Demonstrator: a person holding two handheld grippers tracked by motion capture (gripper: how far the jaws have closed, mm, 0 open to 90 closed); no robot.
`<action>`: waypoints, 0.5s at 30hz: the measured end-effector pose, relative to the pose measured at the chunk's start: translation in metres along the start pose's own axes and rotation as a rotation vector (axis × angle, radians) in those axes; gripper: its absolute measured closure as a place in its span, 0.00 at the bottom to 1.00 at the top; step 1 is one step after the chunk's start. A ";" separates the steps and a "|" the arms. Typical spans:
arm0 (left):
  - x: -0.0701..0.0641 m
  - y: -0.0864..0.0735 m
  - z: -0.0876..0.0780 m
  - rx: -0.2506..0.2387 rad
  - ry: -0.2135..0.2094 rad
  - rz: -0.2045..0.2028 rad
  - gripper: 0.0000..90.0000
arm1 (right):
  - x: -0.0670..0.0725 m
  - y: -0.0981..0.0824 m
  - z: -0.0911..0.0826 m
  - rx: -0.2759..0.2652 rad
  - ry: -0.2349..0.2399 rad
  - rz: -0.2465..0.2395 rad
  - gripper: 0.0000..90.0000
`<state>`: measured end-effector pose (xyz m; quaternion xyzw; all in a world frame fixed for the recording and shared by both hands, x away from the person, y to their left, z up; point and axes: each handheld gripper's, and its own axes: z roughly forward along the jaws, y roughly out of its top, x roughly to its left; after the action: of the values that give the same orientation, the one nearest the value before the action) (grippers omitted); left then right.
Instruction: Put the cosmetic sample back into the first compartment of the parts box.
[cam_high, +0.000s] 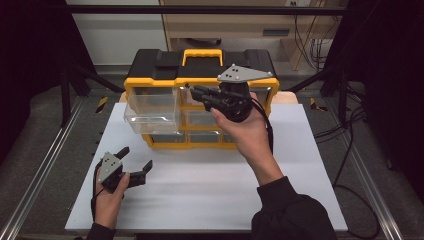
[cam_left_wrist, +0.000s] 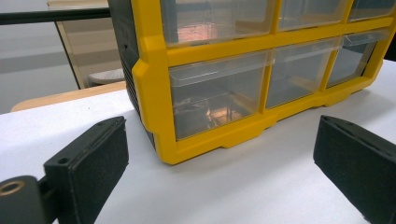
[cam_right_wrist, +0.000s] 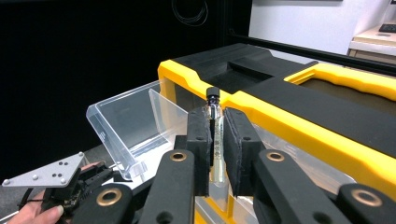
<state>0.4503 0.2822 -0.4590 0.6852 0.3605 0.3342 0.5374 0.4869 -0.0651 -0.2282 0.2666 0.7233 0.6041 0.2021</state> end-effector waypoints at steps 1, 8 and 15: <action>0.000 0.000 0.000 -0.001 0.000 0.000 0.03 | 0.000 0.000 0.000 0.000 0.001 0.000 0.90; 0.000 0.000 0.000 0.003 0.000 0.001 0.03 | 0.002 0.002 0.005 -0.008 0.008 0.003 0.90; 0.000 0.000 0.000 0.003 0.000 0.003 0.03 | 0.006 0.005 0.009 -0.012 0.019 0.000 0.90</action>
<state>0.4506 0.2823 -0.4590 0.6868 0.3598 0.3343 0.5357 0.4889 -0.0535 -0.2247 0.2595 0.7217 0.6108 0.1970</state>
